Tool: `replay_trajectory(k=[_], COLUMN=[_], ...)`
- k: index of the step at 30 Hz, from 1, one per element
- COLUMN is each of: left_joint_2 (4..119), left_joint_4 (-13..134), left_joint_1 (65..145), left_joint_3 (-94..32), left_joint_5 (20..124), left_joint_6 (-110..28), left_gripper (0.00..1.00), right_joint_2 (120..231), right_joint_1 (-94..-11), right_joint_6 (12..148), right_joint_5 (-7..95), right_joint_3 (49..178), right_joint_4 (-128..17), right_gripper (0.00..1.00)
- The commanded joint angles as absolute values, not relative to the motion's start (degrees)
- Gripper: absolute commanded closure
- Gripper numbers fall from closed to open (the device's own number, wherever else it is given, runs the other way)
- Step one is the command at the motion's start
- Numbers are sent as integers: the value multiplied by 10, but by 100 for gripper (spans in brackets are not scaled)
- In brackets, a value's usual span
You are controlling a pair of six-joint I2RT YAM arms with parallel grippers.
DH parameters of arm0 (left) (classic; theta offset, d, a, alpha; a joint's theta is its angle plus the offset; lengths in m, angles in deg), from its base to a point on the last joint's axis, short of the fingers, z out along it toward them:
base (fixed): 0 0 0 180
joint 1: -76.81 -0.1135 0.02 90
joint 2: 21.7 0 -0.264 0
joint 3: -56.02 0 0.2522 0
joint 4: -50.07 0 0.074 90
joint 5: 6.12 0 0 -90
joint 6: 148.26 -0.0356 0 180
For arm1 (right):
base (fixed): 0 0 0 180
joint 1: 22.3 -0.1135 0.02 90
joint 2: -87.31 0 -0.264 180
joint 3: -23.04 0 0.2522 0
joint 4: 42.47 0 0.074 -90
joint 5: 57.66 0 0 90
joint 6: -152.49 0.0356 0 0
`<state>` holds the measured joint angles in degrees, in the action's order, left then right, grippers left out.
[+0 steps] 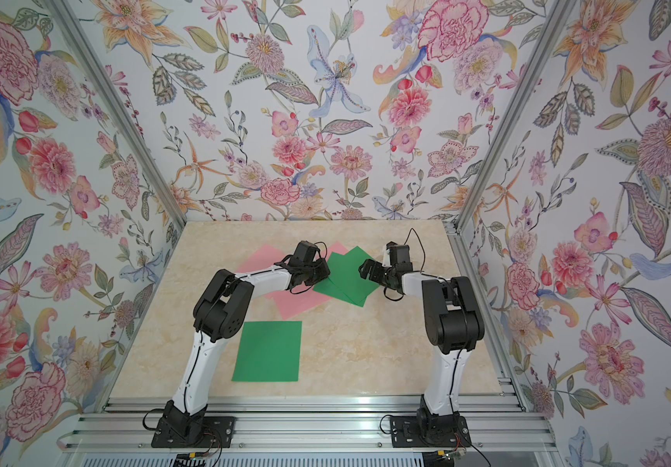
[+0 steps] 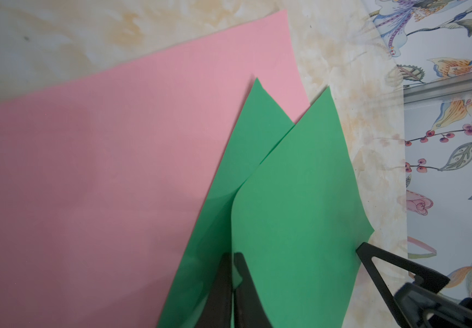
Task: Sort the scattered colored papers by color
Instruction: Pick up the colored paper from the center of the board.
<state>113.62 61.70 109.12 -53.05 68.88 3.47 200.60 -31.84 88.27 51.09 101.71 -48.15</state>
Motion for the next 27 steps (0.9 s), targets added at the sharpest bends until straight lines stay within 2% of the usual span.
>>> replay_trajectory(k=[1,7,15,21,27], left_joint_2=[1125,1093,1016,846,698], left_joint_4=[622,622,632,731,888], left_joint_1=[1103,1104,1104,1100,1093], left_joint_3=[-523,-544,-570,-445,-289], left_joint_5=[709,684,544,532,616], left_joint_6=[29,-19,-128,-196,-214], left_gripper=[99,100,100,100,100], right_joint_2=[2003,1947,1800,1677,1612], right_joint_1=[-316,-317,-332,-336,-357], right_joint_6=[885,876,852,854,868], right_joint_5=[522,518,454,445,441], right_joint_3=[996,1001,976,908,845], right_joint_4=[-475,-491,-565,-595,-577], right_gripper=[0,0,0,0,0])
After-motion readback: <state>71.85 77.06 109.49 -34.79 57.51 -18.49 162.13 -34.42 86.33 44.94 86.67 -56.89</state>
